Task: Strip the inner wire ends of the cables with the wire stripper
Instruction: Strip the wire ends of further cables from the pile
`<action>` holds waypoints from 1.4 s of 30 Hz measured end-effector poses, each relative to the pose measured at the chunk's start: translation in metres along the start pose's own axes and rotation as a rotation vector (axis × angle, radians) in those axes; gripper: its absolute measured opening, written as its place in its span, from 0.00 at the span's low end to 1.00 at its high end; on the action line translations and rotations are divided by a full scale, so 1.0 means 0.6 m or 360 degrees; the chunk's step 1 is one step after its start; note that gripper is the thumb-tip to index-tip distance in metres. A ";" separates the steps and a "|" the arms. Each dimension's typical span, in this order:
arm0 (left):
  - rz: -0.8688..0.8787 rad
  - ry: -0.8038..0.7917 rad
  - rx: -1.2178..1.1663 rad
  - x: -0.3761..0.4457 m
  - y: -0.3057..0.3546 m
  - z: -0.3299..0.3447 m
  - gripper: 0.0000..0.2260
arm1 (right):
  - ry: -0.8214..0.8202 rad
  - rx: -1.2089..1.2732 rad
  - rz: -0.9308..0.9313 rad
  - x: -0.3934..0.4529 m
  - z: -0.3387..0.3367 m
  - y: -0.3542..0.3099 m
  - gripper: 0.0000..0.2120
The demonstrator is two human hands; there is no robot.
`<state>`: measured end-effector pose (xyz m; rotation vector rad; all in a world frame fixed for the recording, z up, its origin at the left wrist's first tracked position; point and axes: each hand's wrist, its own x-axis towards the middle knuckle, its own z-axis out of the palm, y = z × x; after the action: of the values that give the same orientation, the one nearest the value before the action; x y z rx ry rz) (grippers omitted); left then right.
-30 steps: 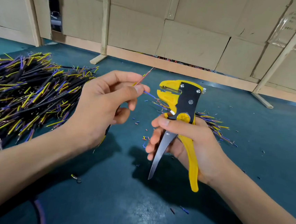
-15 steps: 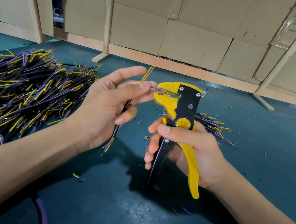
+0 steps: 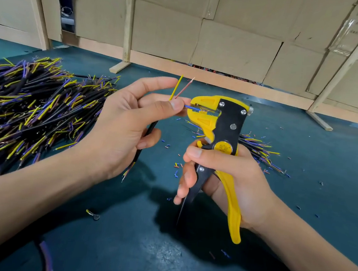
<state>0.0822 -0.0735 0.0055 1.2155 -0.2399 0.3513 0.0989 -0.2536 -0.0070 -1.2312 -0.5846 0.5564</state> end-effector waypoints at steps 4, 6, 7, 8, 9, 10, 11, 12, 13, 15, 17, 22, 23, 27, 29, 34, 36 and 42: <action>0.0043 -0.0010 0.0049 0.000 0.000 -0.004 0.16 | 0.0036 -0.0014 -0.0002 -0.002 0.004 -0.001 0.06; 0.0058 -0.0005 0.0062 0.000 0.000 -0.004 0.16 | 0.0044 -0.0019 0.0001 -0.002 0.005 -0.001 0.06; 0.0066 -0.0005 0.0067 0.000 0.000 -0.004 0.16 | 0.0047 -0.0020 -0.0003 -0.002 0.006 -0.001 0.06; 0.0075 -0.0005 0.0071 0.000 0.000 -0.004 0.16 | 0.0049 -0.0023 -0.0006 -0.002 0.006 -0.001 0.06; 0.0084 -0.0004 0.0075 0.000 0.000 -0.004 0.16 | 0.0052 -0.0024 -0.0010 -0.003 0.006 -0.001 0.07; 0.0094 -0.0003 0.0080 0.000 0.000 -0.005 0.16 | 0.0053 -0.0025 -0.0015 -0.002 0.007 -0.001 0.07; 0.0103 -0.0006 0.0085 0.001 0.000 -0.006 0.16 | 0.0051 -0.0024 -0.0020 -0.002 0.007 -0.001 0.07; 0.0111 -0.0013 0.0088 0.001 0.000 -0.007 0.16 | 0.0049 -0.0022 -0.0024 -0.002 0.008 -0.001 0.07; 0.0119 -0.0023 0.0090 0.001 -0.001 -0.008 0.15 | 0.0048 -0.0021 -0.0027 -0.002 0.008 -0.001 0.07; 0.0138 -0.0037 0.0092 0.001 -0.002 -0.009 0.14 | 0.0046 -0.0023 -0.0031 -0.002 0.008 -0.001 0.08; 0.0164 -0.0038 0.0110 0.002 -0.004 -0.010 0.13 | 0.0047 -0.0021 -0.0033 -0.002 0.008 0.000 0.08; 0.0459 0.0039 0.0465 -0.005 -0.007 -0.006 0.10 | 0.0063 -0.0006 -0.0031 -0.001 0.010 0.001 0.09; 0.0532 0.0054 0.0564 -0.007 -0.007 -0.004 0.10 | 0.0066 0.0003 -0.0031 0.000 0.011 0.001 0.09; 0.0610 0.0077 0.0669 -0.012 -0.004 -0.004 0.11 | 0.0075 -0.0007 -0.0016 -0.002 0.012 -0.001 0.10; 0.0608 0.0057 0.0687 -0.013 -0.002 -0.006 0.11 | 0.0119 -0.0044 0.0003 -0.005 0.011 -0.003 0.11; 0.0580 -0.0029 0.0698 -0.011 0.002 -0.008 0.14 | 0.0212 -0.0124 -0.0008 -0.006 0.002 -0.009 0.15; 0.0528 -0.0086 0.0689 -0.007 0.010 -0.013 0.15 | 0.0143 -0.0131 0.0092 -0.006 -0.007 -0.015 0.15; 0.0276 -0.0235 0.0678 0.000 0.022 -0.027 0.16 | -0.0103 -0.0134 0.0223 -0.008 -0.027 -0.025 0.15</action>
<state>0.0771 -0.0540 0.0119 1.6484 -0.4139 0.4798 0.1076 -0.2714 0.0031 -1.3447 -0.5837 0.6970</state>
